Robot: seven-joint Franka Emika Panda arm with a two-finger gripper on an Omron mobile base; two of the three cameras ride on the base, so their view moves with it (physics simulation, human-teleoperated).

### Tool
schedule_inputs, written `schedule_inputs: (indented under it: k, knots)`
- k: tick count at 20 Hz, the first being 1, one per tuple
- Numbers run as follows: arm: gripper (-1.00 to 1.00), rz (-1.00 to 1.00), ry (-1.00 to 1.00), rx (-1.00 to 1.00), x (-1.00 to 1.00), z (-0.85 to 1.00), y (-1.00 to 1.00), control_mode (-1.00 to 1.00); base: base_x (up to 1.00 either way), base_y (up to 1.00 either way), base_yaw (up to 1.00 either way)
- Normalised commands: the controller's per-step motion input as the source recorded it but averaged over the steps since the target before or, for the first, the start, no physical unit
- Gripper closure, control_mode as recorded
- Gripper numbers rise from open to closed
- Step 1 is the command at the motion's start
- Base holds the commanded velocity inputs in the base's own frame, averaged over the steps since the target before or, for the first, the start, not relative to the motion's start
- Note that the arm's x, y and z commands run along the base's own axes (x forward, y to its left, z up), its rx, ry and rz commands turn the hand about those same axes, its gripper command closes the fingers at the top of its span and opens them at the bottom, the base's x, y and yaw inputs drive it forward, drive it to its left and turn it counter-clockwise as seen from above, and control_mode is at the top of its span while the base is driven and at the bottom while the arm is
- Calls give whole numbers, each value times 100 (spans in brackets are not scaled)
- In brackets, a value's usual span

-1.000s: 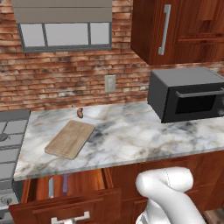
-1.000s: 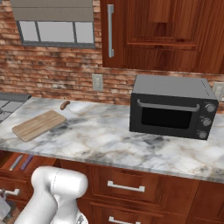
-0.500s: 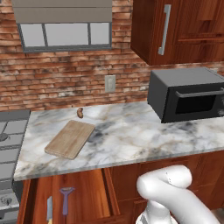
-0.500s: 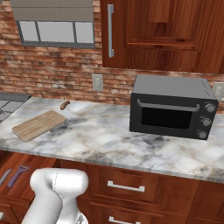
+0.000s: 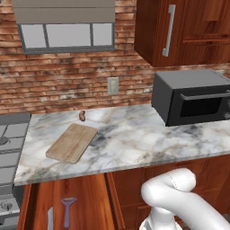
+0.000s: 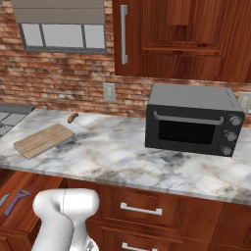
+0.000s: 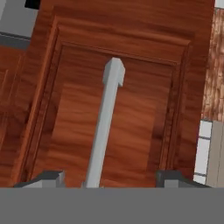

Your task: Open the drawer on the left and place the cutting tools on the cutting board.

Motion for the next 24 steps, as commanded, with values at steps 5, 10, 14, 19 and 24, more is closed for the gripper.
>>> schedule_inputs:
  k: [5, 10, 14, 19, 24]
  knots:
    - [-100, -7, 17, -1, -17, 58, 0, -100, 0, 0, 0]
    - [-100, -5, 20, 0, -1, 61, 0, -100, 0, 0, 0]
    - [-100, -4, 27, -2, 0, 60, 0, -100, 0, 0, 0]
    - [-100, 0, 16, -1, 0, 25, 0, -100, 0, 0, 0]
    - [-100, 0, 2, 0, 1, 0, 0, -100, 0, 0, 0]
